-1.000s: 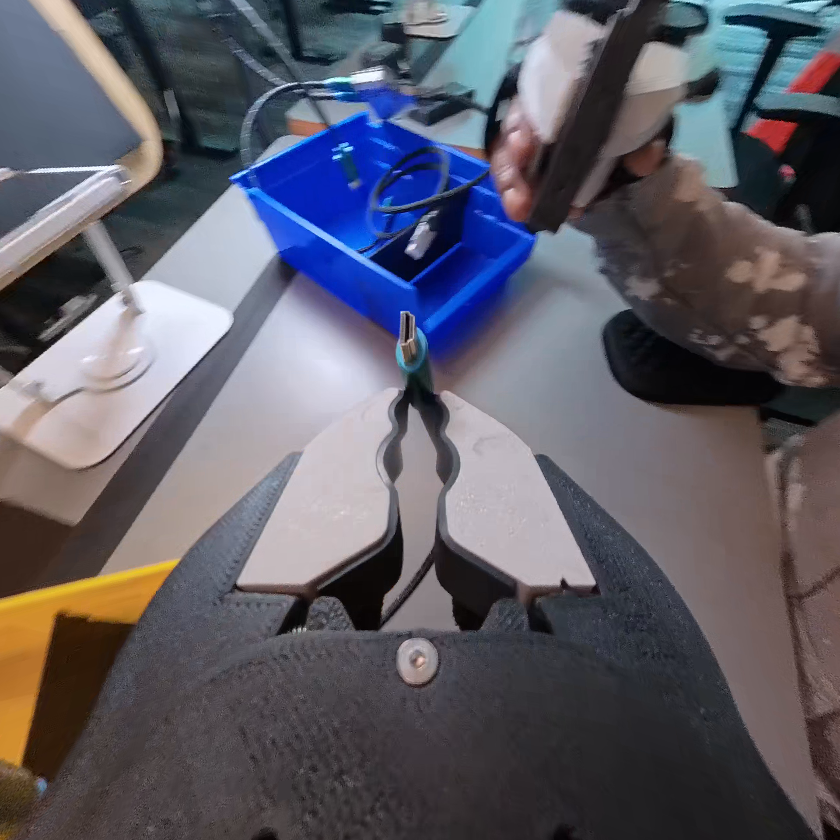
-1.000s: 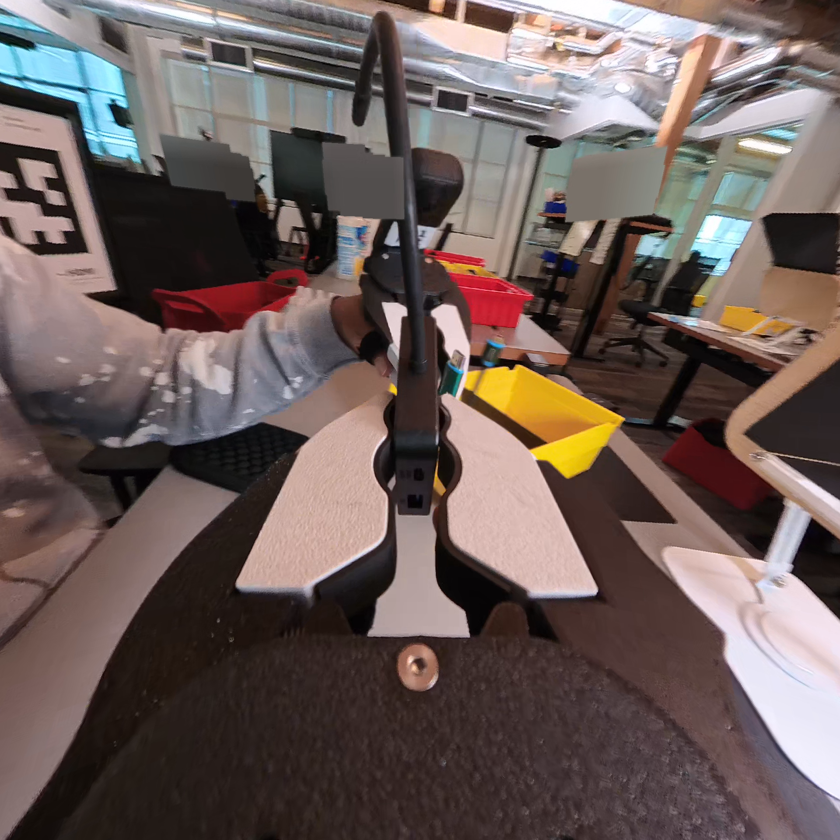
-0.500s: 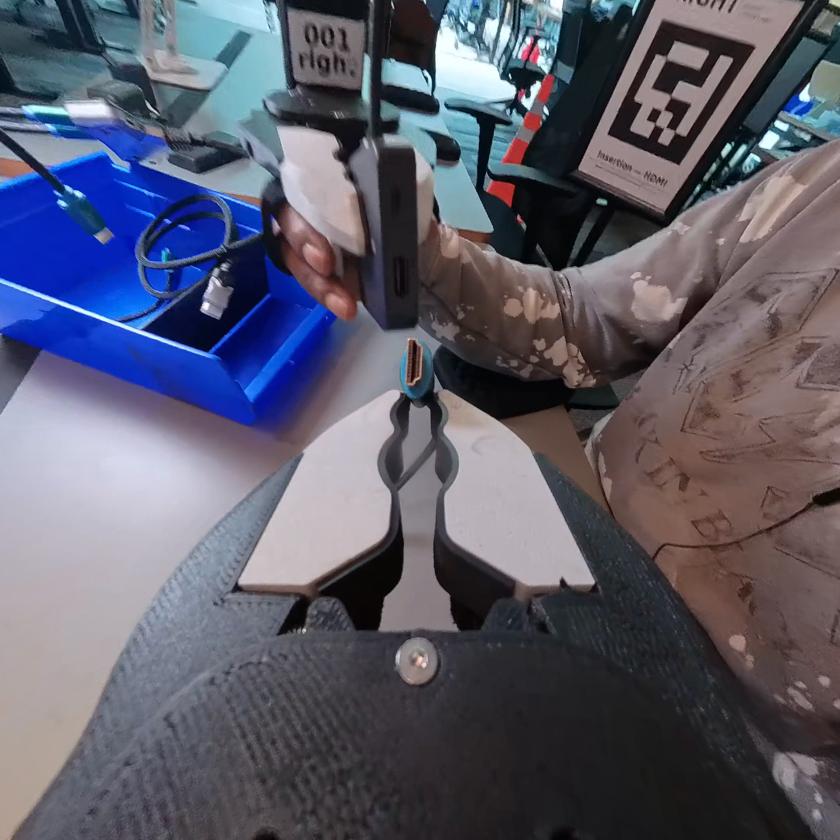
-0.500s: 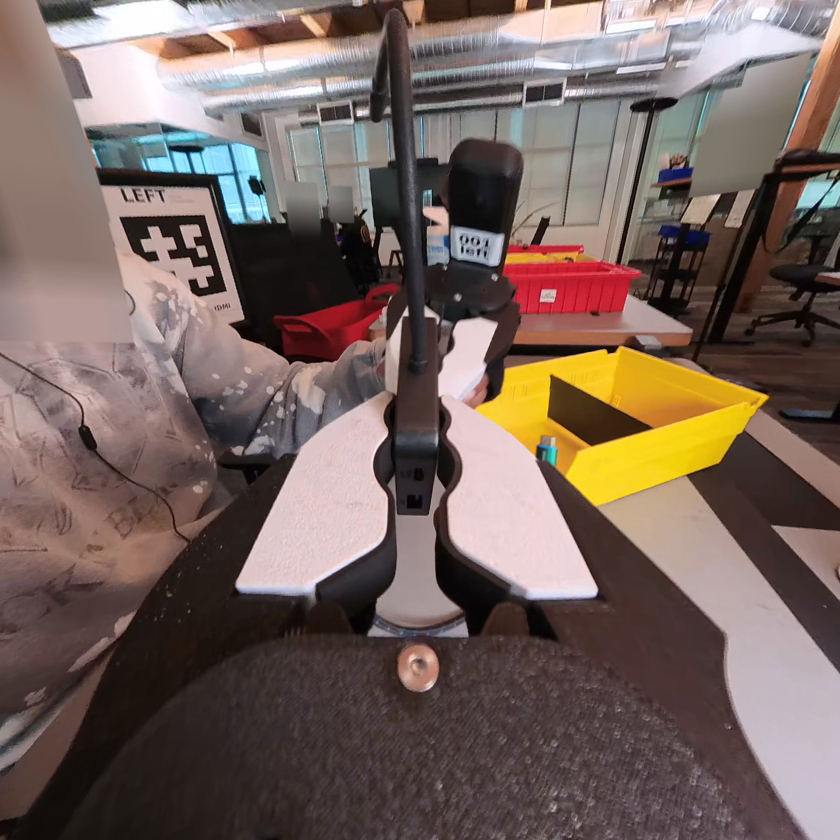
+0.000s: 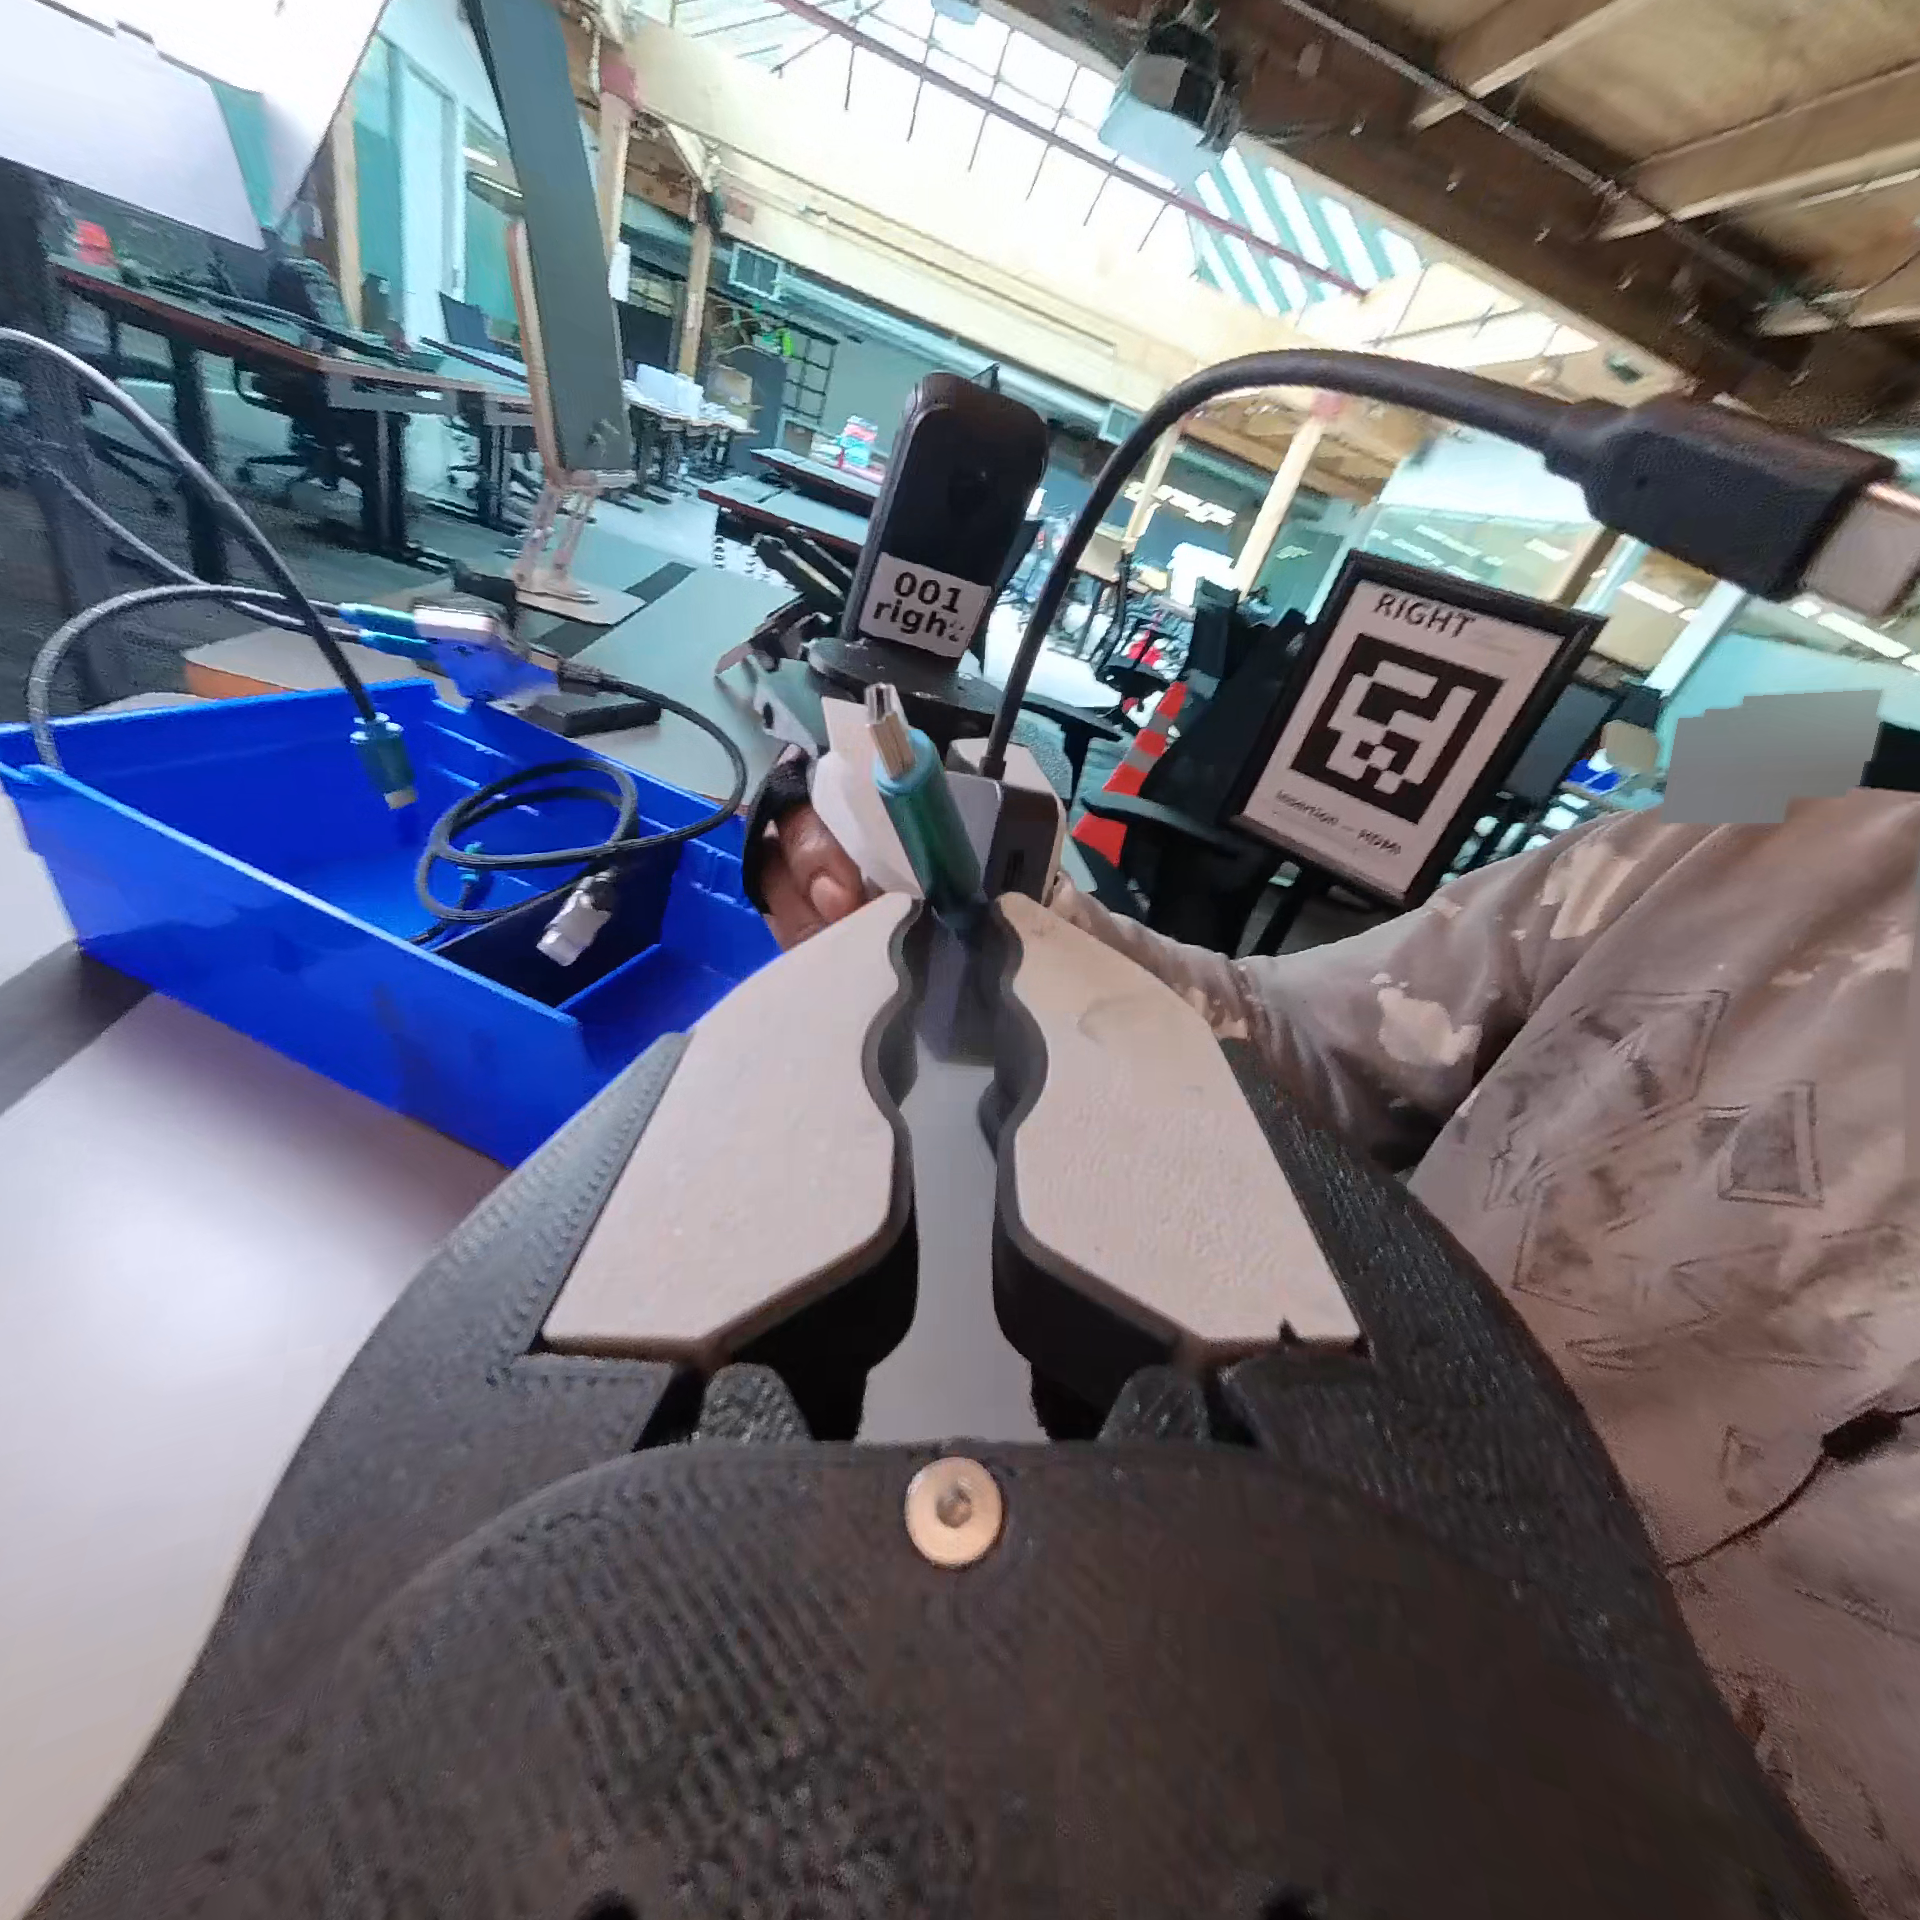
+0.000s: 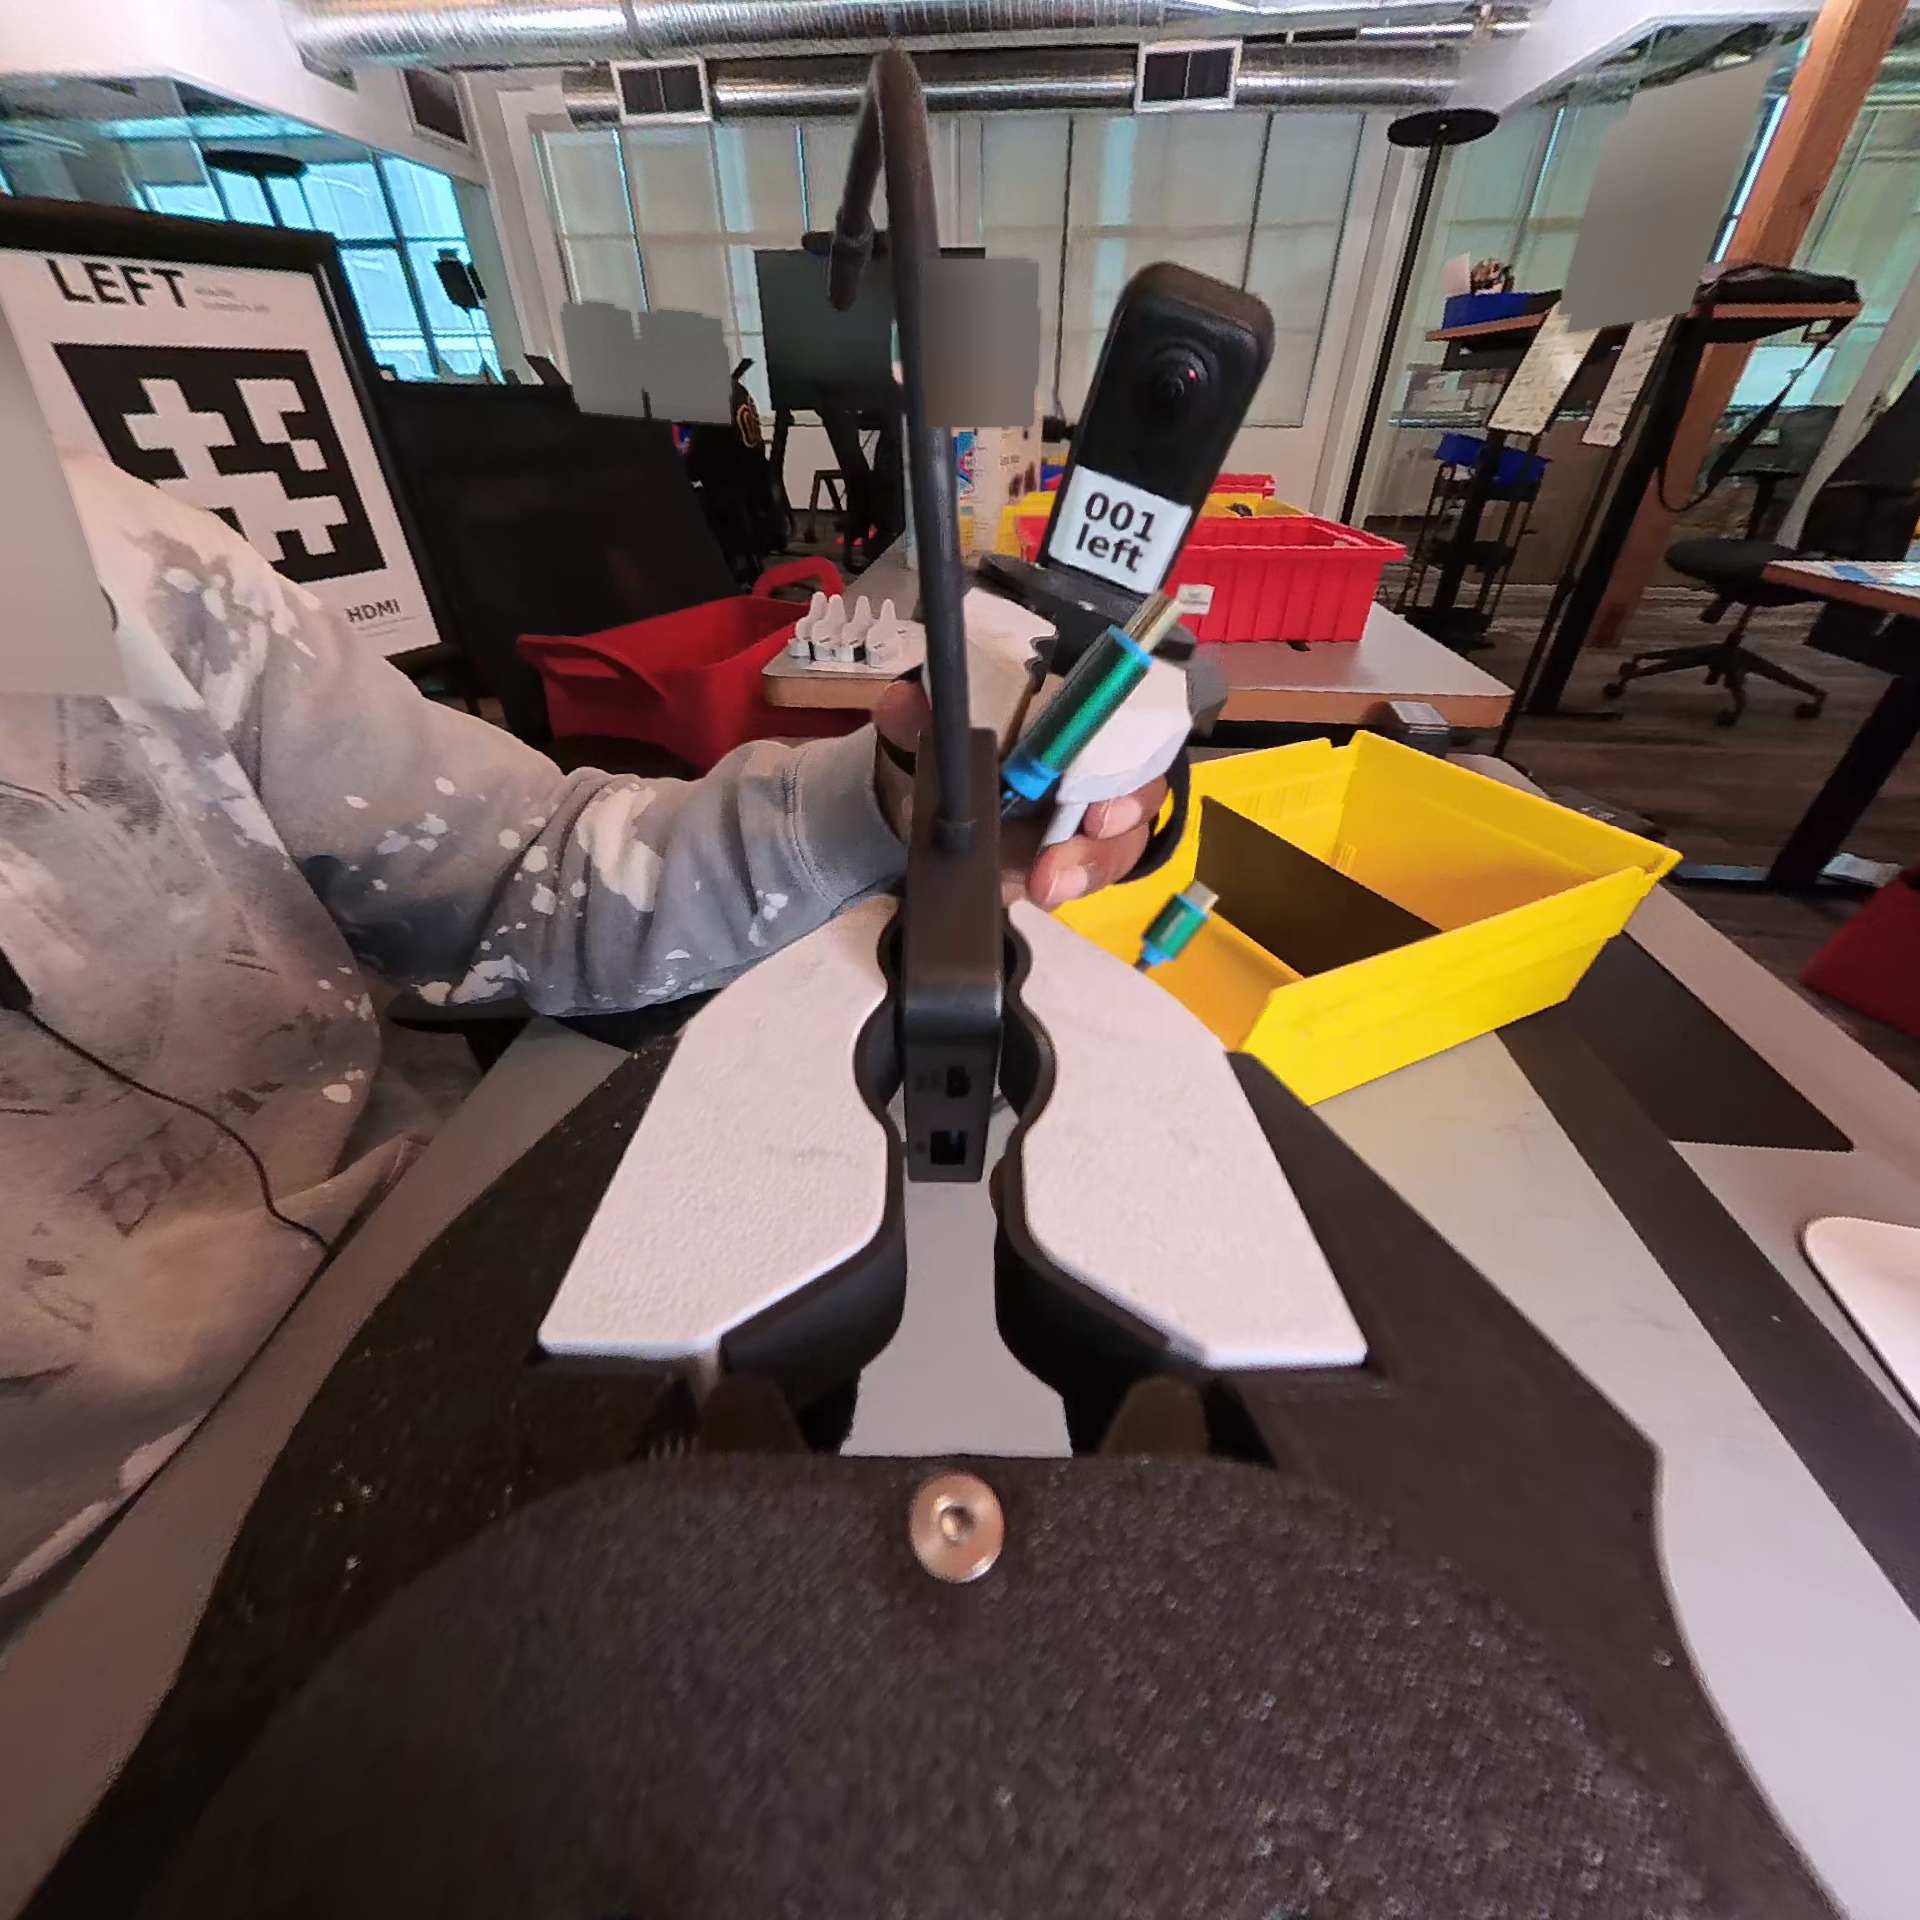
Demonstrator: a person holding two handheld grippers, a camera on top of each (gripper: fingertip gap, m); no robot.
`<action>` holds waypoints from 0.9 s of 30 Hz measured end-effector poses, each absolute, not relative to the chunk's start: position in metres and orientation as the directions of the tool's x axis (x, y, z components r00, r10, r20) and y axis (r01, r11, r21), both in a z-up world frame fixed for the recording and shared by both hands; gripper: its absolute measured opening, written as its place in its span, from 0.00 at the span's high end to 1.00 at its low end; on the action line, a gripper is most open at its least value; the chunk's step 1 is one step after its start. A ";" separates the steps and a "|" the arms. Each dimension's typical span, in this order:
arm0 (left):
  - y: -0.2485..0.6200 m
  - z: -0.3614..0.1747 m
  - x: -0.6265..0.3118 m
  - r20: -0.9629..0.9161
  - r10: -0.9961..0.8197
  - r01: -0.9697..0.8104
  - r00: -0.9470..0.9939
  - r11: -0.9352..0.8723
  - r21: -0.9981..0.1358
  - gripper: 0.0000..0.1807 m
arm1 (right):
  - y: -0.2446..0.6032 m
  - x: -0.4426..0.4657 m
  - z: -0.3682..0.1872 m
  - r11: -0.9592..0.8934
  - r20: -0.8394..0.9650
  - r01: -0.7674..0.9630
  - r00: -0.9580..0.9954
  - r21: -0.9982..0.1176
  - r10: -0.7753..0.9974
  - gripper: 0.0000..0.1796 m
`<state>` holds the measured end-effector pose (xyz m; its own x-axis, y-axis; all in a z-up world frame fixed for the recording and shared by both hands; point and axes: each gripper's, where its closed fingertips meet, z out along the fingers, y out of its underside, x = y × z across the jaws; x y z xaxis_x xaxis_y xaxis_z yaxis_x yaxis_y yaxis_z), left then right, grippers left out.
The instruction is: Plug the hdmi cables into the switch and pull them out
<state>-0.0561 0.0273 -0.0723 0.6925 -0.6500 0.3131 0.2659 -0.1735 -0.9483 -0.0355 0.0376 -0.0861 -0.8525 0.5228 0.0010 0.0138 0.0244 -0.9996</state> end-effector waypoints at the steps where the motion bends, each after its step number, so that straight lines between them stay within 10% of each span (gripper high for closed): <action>1: 0.029 -0.073 -0.054 0.329 -0.657 0.284 0.679 -0.178 -0.942 0.94 | 0.038 -0.036 -0.087 0.027 0.002 0.014 -0.851 -1.000 0.526 0.93; 20: 0.045 -0.062 -0.060 0.533 -0.674 0.599 0.511 -0.166 -0.784 0.92 | 0.043 -0.047 -0.091 0.076 0.022 0.030 -0.803 -0.997 0.596 0.93; 27: 0.034 -0.064 -0.061 0.382 -0.578 0.342 0.721 -0.182 -0.922 0.93 | 0.051 -0.046 -0.079 0.003 0.004 -0.002 -0.795 -1.000 0.607 0.93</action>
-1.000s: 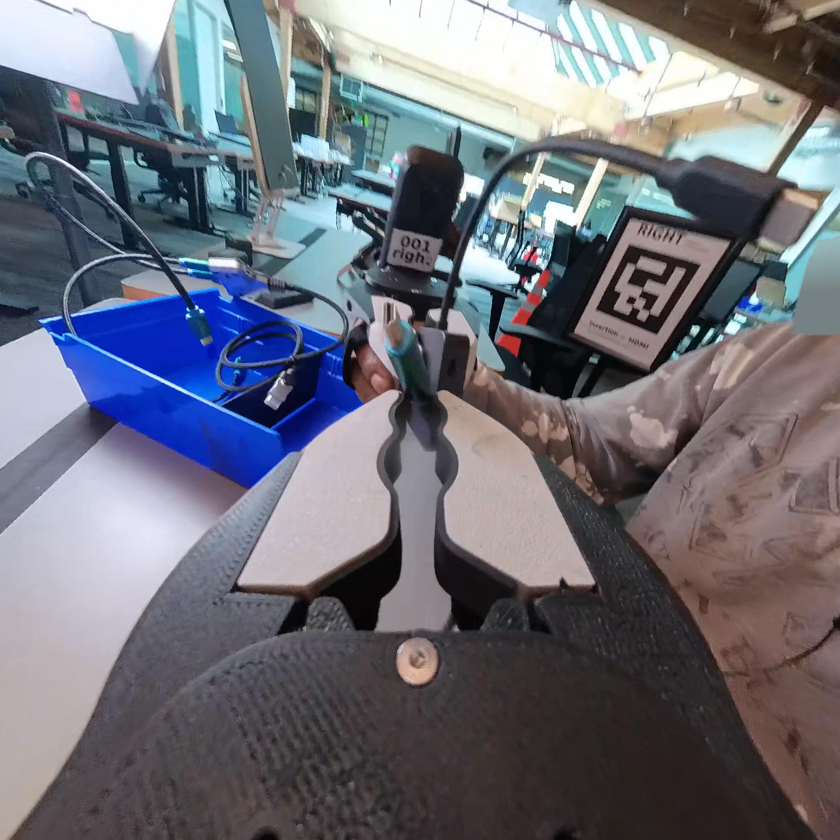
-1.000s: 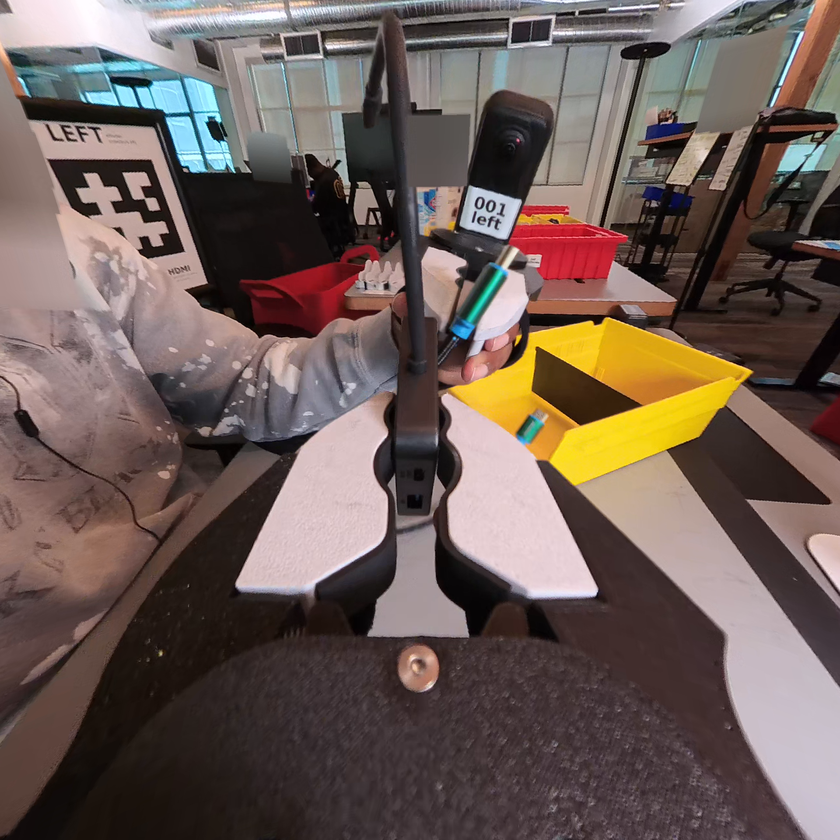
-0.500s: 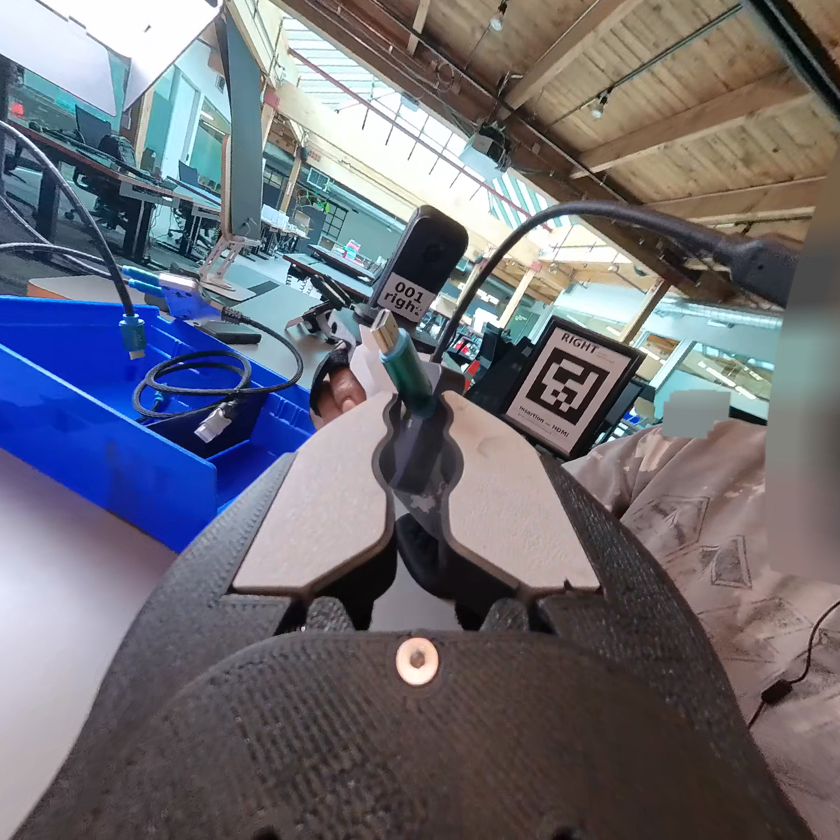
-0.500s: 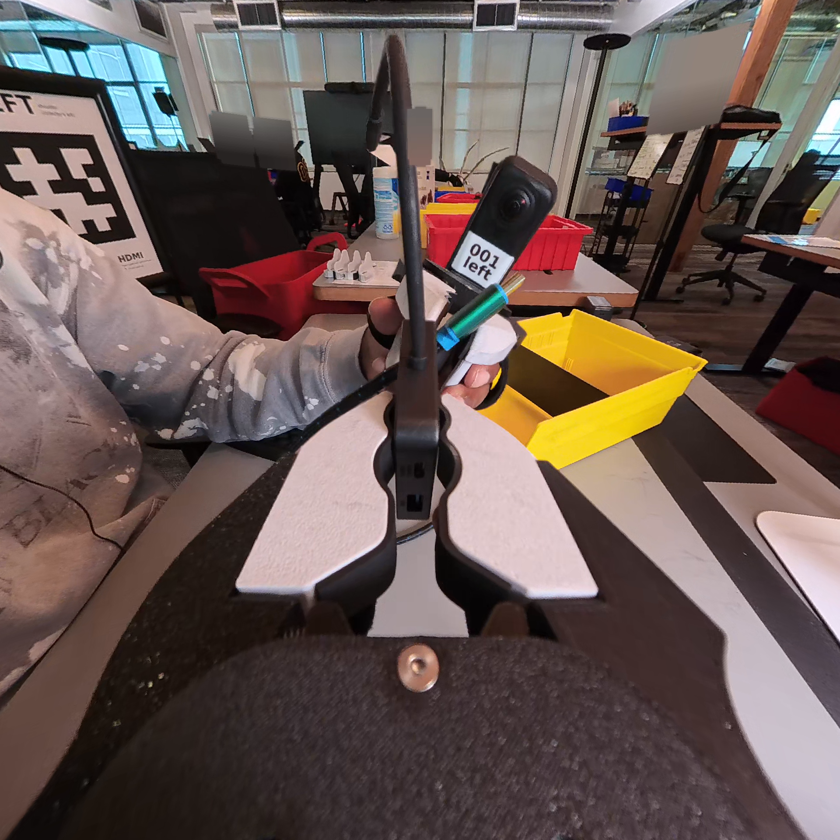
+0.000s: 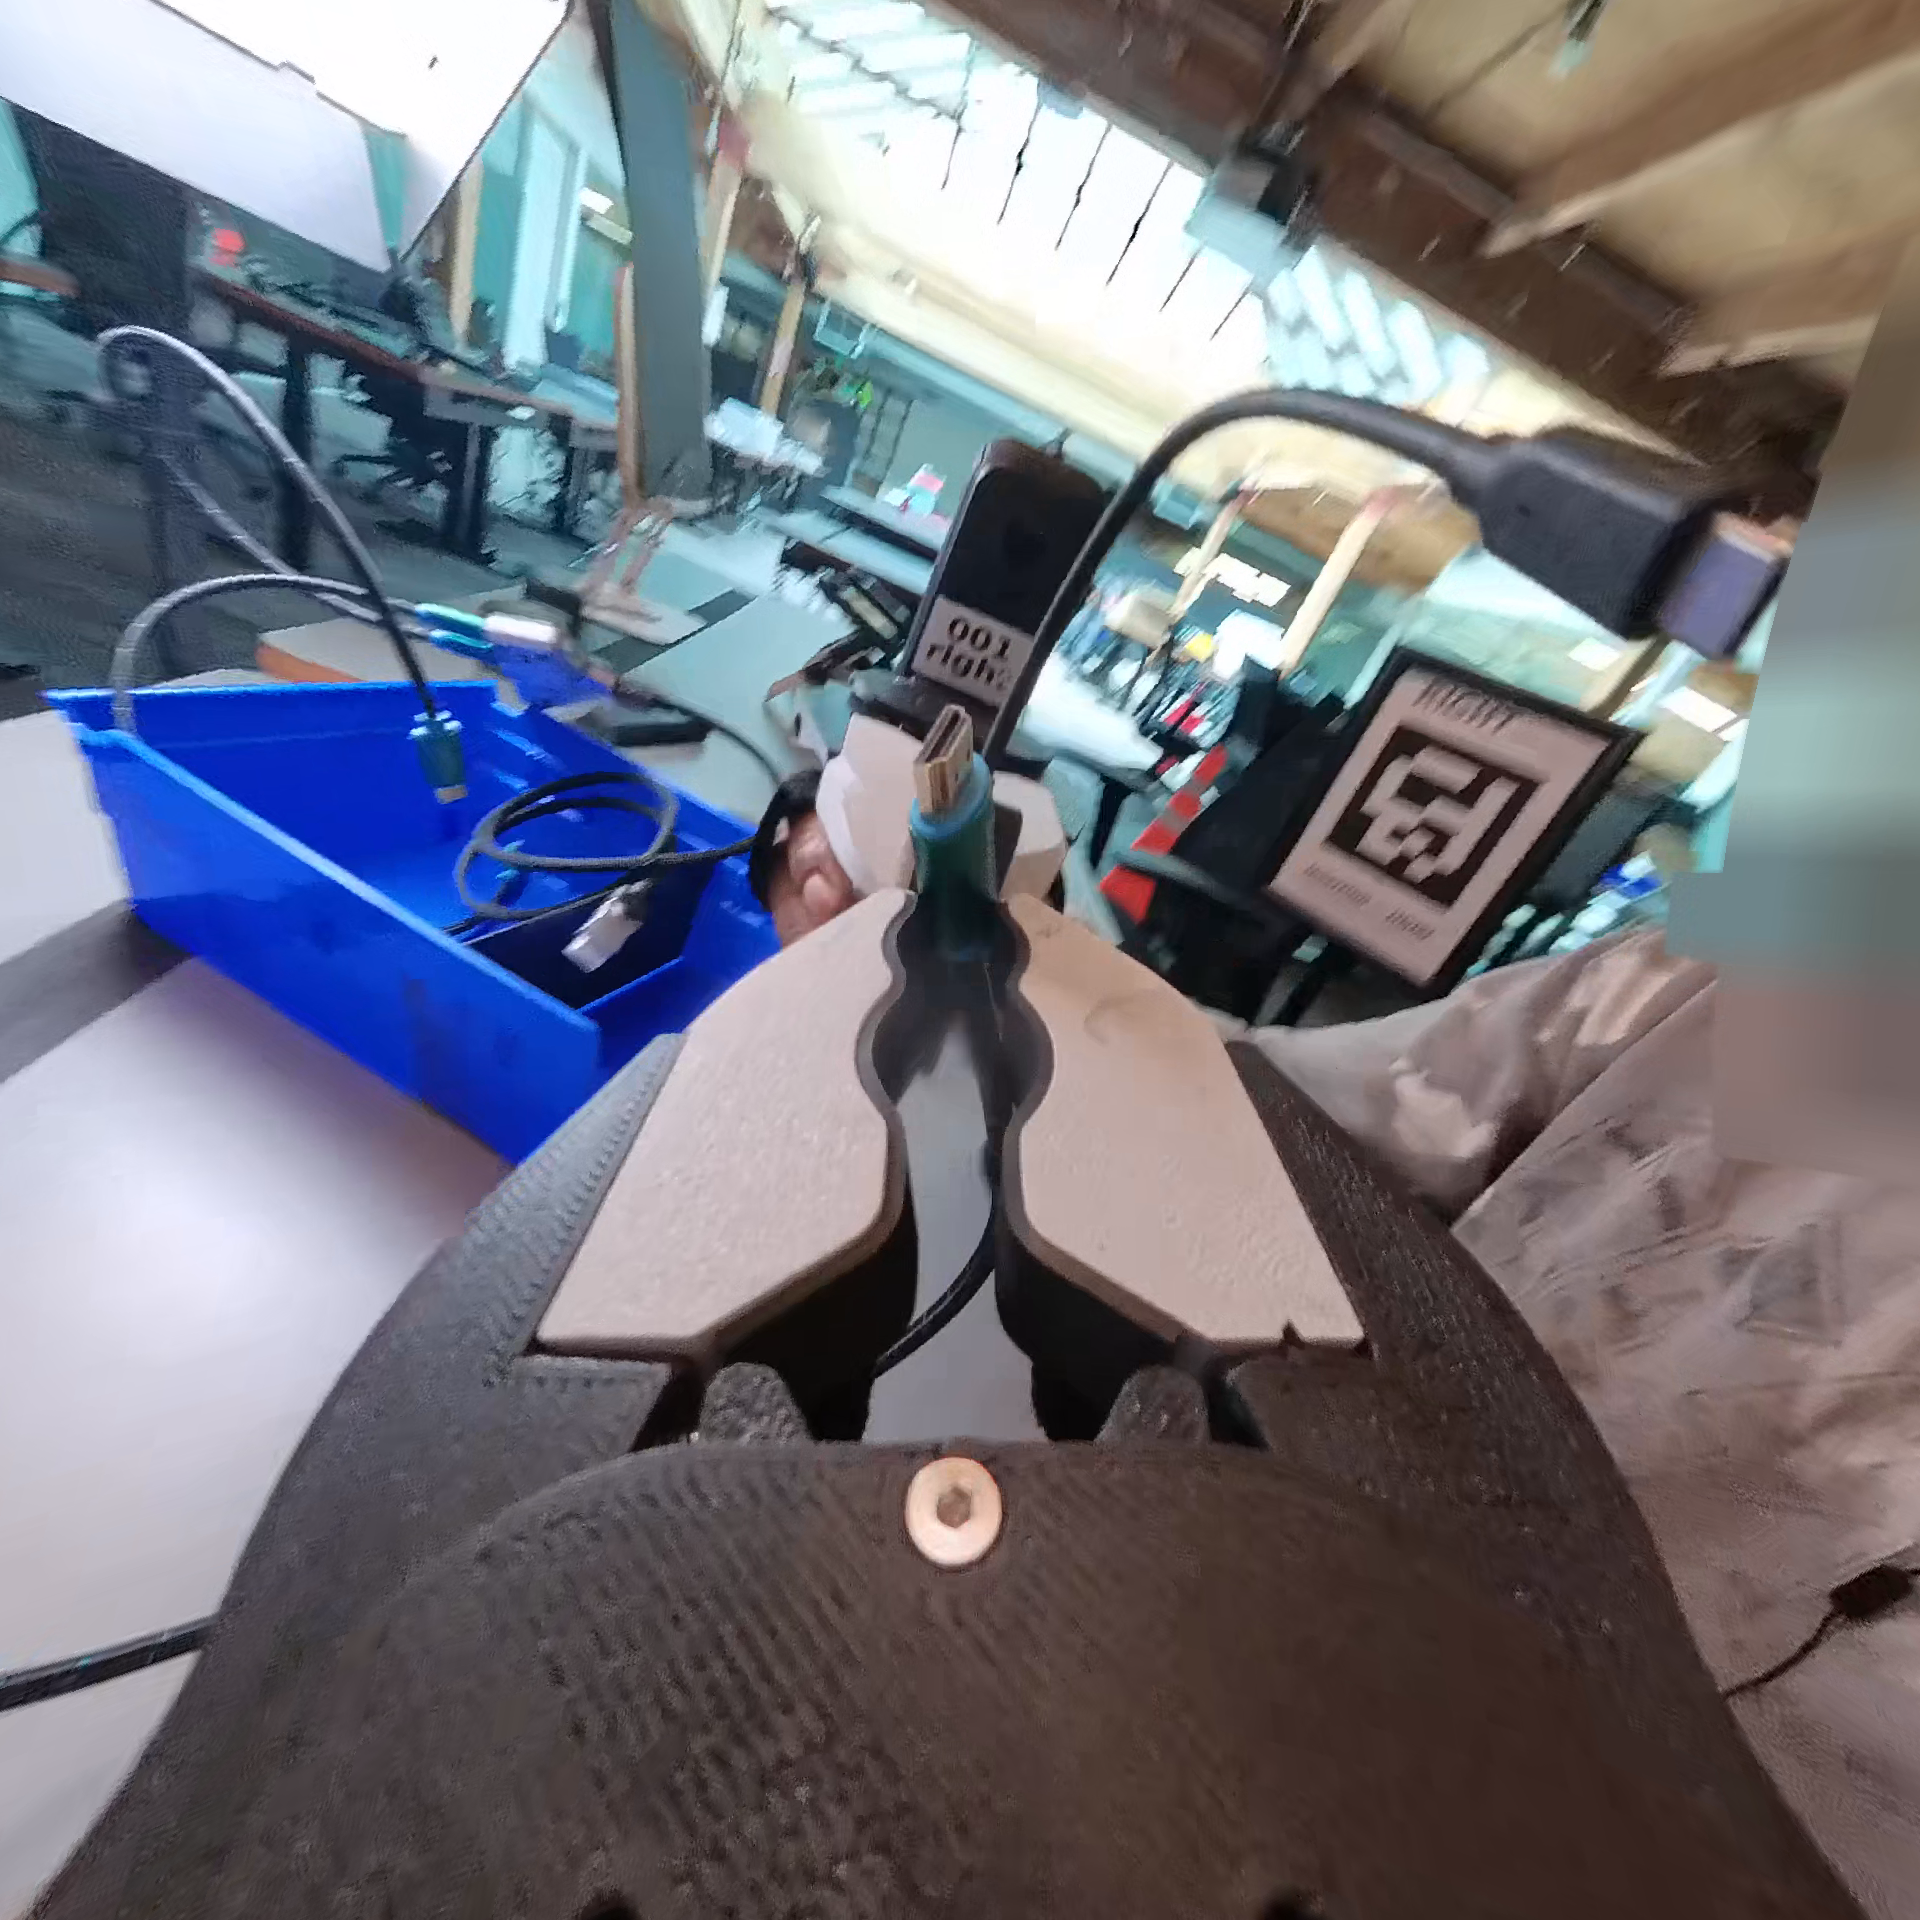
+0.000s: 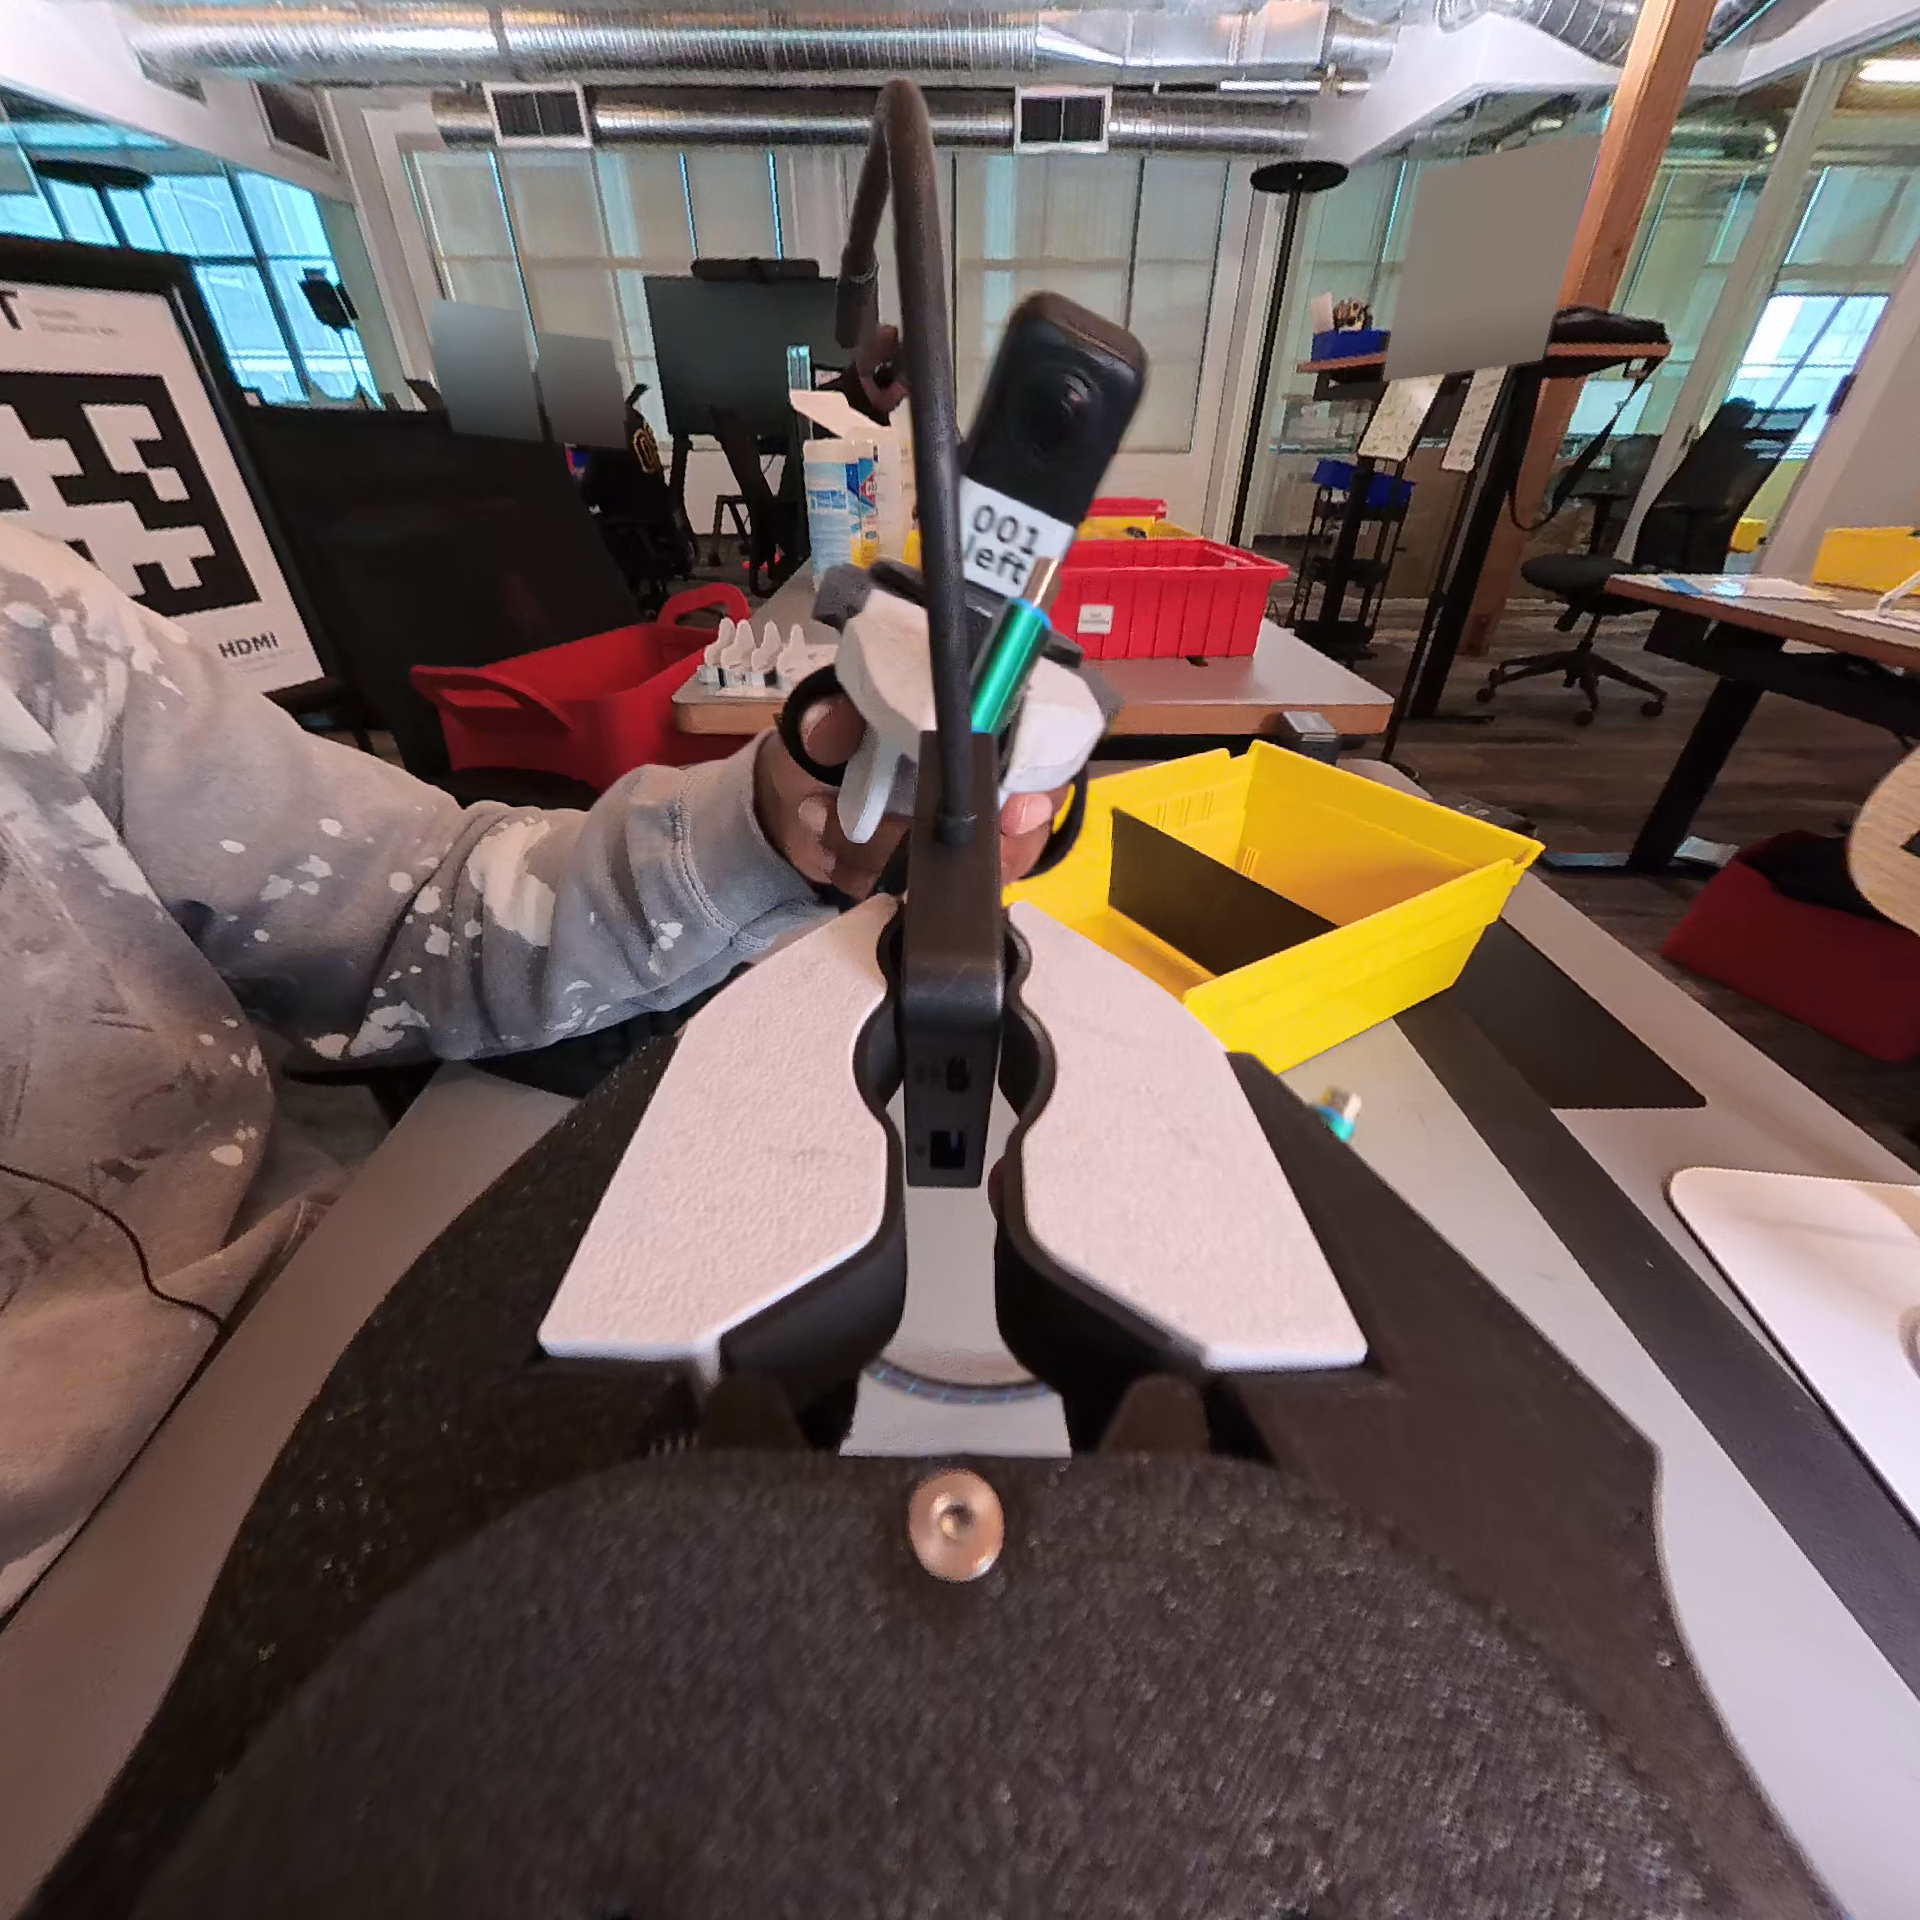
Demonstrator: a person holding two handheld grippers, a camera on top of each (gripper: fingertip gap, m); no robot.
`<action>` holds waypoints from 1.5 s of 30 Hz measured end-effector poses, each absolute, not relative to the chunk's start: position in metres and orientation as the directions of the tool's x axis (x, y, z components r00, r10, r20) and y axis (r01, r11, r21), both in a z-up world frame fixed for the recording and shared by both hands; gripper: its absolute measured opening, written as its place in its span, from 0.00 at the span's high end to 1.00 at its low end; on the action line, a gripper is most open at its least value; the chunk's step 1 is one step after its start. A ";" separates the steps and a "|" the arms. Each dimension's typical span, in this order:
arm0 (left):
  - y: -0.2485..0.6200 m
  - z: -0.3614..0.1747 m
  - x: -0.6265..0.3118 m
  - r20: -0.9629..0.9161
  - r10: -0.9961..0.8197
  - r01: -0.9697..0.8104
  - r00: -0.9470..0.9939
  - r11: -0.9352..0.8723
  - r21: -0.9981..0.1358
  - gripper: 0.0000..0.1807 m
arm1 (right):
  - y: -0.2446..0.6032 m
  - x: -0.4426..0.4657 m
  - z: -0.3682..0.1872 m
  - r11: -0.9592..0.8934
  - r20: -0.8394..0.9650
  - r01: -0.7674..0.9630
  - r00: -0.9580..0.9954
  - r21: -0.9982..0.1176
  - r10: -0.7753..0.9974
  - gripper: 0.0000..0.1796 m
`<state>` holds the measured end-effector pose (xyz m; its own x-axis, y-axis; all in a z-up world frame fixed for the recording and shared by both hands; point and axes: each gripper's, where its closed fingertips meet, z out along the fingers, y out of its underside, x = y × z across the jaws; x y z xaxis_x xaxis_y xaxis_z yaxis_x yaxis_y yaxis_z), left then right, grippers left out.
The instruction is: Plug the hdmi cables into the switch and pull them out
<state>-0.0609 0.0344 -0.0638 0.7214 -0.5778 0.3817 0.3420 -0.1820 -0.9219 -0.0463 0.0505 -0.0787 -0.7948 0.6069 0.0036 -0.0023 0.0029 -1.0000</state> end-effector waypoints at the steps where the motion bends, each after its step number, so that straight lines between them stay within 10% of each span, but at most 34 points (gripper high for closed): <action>1: 0.033 -0.066 -0.062 0.341 -0.543 0.280 0.767 -0.195 -0.940 0.93 | 0.052 -0.046 -0.077 -0.003 0.004 -0.007 -0.792 -1.000 0.611 0.93; 11: 0.026 -0.107 -0.057 -0.011 -0.386 -0.187 0.922 -0.420 -0.888 0.93 | 0.068 -0.033 -0.063 0.035 0.050 -0.036 -0.751 -0.999 0.659 0.92; 45: 0.055 -0.206 -0.013 0.292 -0.550 -0.145 0.782 -0.617 -0.773 0.94 | 0.060 -0.008 -0.160 0.356 -0.123 0.373 -0.819 -0.857 0.561 0.93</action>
